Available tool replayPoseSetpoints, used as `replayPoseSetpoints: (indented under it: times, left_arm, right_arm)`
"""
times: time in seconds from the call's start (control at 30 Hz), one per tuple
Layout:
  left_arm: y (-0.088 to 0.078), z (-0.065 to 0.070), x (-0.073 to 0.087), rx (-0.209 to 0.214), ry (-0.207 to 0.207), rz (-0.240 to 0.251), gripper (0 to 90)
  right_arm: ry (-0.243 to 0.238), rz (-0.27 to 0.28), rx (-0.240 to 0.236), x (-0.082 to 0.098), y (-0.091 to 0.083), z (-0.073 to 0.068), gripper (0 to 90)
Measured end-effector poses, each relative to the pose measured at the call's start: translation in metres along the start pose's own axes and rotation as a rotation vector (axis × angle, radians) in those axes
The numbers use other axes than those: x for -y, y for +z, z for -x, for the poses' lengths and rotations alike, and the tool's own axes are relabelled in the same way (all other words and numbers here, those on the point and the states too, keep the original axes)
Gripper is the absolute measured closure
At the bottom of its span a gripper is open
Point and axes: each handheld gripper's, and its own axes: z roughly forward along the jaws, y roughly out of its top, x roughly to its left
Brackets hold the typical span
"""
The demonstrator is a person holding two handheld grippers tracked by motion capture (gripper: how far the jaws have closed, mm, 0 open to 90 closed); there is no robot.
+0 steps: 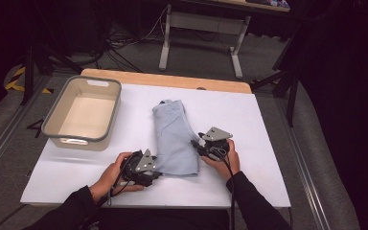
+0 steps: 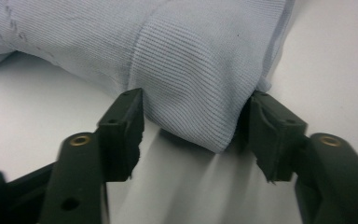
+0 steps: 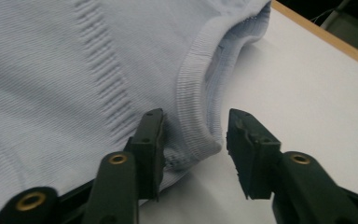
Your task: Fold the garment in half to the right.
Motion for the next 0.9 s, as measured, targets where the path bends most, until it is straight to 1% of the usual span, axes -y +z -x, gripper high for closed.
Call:
replayPoseSetpoints:
  times: [0.03,0.07,0.1,0.13,0.17,0.2,0.27,0.33,0.4,0.5,0.53,0.6,0.7,0.77,0.83,0.9]
  left_arm:
    - [0.0,0.001,0.0,0.006,0.015,0.001,53.3]
    - [0.0,0.001,-0.001,0.005,0.02,0.001,55.8]
    - [0.0,0.002,-0.001,0.01,0.024,-0.003,58.9]
    - [0.0,0.002,-0.001,0.011,0.027,-0.01,63.6]
    - [0.0,0.002,-0.001,0.009,0.042,-0.011,69.4]
    - [0.0,0.002,-0.001,0.006,0.043,-0.016,73.6]
    - [-0.001,0.0,-0.001,0.011,0.051,-0.015,77.7]
    - [-0.002,-0.001,-0.001,0.01,0.057,-0.018,79.4]
    - [-0.004,-0.001,0.0,0.013,0.065,-0.023,80.1]
    - [-0.004,-0.002,0.001,0.014,0.069,-0.018,80.3]
    - [-0.004,-0.002,0.001,0.014,0.071,-0.021,80.3]
    - [-0.005,-0.002,0.001,0.009,0.081,-0.019,80.5]
    - [-0.006,-0.001,0.002,0.008,0.077,-0.025,80.7]
    - [-0.006,-0.001,0.002,0.008,0.08,-0.026,81.0]
    - [-0.006,-0.001,0.002,0.009,0.08,-0.026,81.0]
    - [-0.006,-0.001,0.002,0.009,0.086,-0.027,81.1]
  right_arm:
    - [0.015,-0.006,-0.016,0.0,0.003,0.002,55.4]
    - [0.033,-0.01,-0.043,0.001,0.006,0.006,55.6]
    - [0.041,-0.012,-0.051,0.0,0.007,0.008,55.5]
    - [0.051,-0.012,-0.062,0.0,0.008,0.01,55.5]
    - [0.058,-0.01,-0.072,-0.001,0.01,0.013,55.4]
    - [0.066,-0.006,-0.087,-0.002,0.011,0.016,54.4]
    - [0.071,-0.019,-0.137,-0.003,0.018,0.022,52.5]
    - [0.089,-0.018,-0.191,-0.003,0.023,0.029,52.7]
    - [0.102,-0.031,-0.239,-0.003,0.027,0.034,51.9]
    - [0.095,-0.043,-0.28,-0.004,0.031,0.038,53.2]
    - [0.098,-0.053,-0.29,-0.005,0.032,0.039,53.2]
    - [0.124,-0.07,-0.313,-0.006,0.035,0.041,53.7]
    - [0.155,-0.081,-0.332,-0.006,0.037,0.043,55.9]
    - [0.171,-0.08,-0.341,-0.005,0.037,0.044,60.5]
    - [0.172,-0.081,-0.338,-0.006,0.036,0.042,63.7]
    - [0.159,-0.084,-0.32,-0.007,0.035,0.04,67.6]
